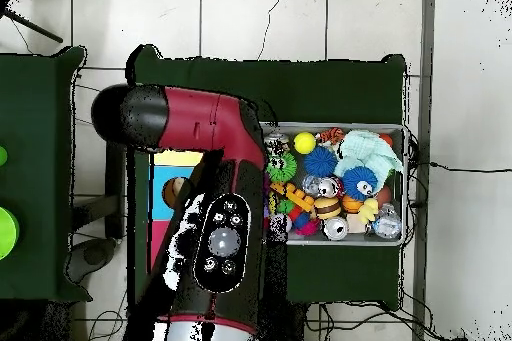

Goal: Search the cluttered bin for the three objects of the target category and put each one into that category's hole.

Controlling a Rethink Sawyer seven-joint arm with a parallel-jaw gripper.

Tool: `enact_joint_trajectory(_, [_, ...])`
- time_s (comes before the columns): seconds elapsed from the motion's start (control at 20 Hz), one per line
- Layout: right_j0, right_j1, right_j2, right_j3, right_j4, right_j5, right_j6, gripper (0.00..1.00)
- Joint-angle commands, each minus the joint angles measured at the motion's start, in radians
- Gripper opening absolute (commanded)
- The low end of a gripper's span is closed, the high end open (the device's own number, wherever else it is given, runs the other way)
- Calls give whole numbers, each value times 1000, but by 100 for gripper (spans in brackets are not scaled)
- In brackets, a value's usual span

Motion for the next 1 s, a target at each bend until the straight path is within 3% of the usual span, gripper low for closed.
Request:
enact_joint_trajectory(0.05, [-40,-45,33,-42,-2,145,119,0])
enact_joint_trajectory(0.4, [-12,86,66,-1,4,-187,205,0])
enact_joint_trajectory(0.7, [-21,127,84,-13,15,-278,180,0])
enact_joint_trajectory(1.0, [-78,144,162,21,23,-408,92,0])
